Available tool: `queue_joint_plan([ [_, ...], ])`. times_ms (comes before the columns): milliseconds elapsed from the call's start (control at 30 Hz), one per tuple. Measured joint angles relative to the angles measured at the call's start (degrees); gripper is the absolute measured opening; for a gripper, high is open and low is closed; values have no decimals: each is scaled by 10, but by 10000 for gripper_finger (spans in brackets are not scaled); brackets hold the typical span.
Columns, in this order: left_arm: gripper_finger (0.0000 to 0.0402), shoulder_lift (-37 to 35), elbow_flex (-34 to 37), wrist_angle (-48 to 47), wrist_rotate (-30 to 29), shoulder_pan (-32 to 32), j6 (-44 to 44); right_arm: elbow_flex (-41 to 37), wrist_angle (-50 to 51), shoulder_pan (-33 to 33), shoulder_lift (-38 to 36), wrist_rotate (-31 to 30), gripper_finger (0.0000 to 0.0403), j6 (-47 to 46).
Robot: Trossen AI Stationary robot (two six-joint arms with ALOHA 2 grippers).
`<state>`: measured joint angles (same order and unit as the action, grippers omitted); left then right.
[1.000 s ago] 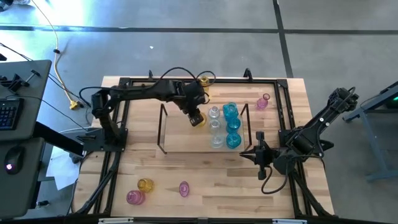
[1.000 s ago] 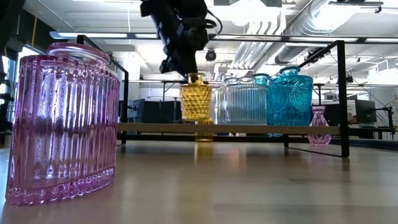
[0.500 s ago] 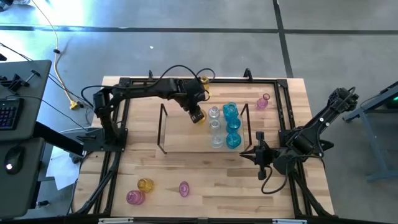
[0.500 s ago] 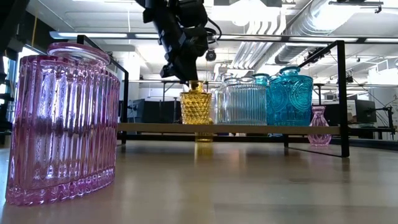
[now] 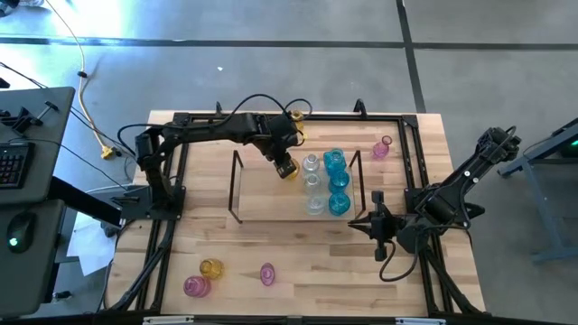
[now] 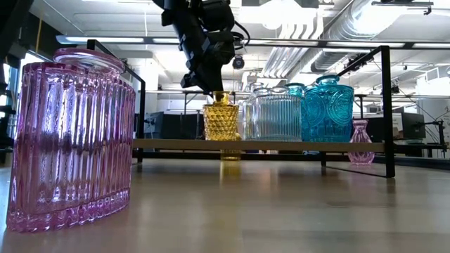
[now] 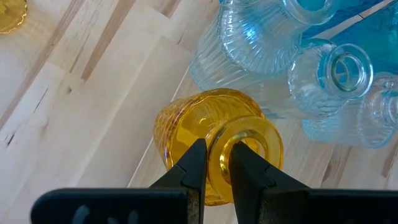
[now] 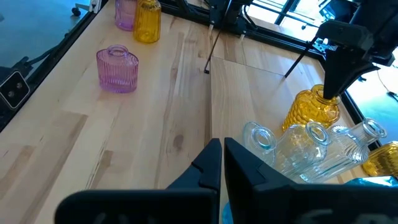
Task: Sort vases onto shelf
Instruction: Put the bottom right yellow vase on the shelf
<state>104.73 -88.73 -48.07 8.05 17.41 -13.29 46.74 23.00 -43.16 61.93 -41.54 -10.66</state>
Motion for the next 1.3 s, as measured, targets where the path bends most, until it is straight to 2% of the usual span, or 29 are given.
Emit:
queue_joint_plan([
  [733,32,0,0,-1,4,0,5,0,0,0,0,0,0,0],
  [867,32,0,1,-2,29,2,1,0,0,0,0,0,0,0],
  [1300,36,6,0,2,34,14,-16,0,0,0,0,1,0,0],
])
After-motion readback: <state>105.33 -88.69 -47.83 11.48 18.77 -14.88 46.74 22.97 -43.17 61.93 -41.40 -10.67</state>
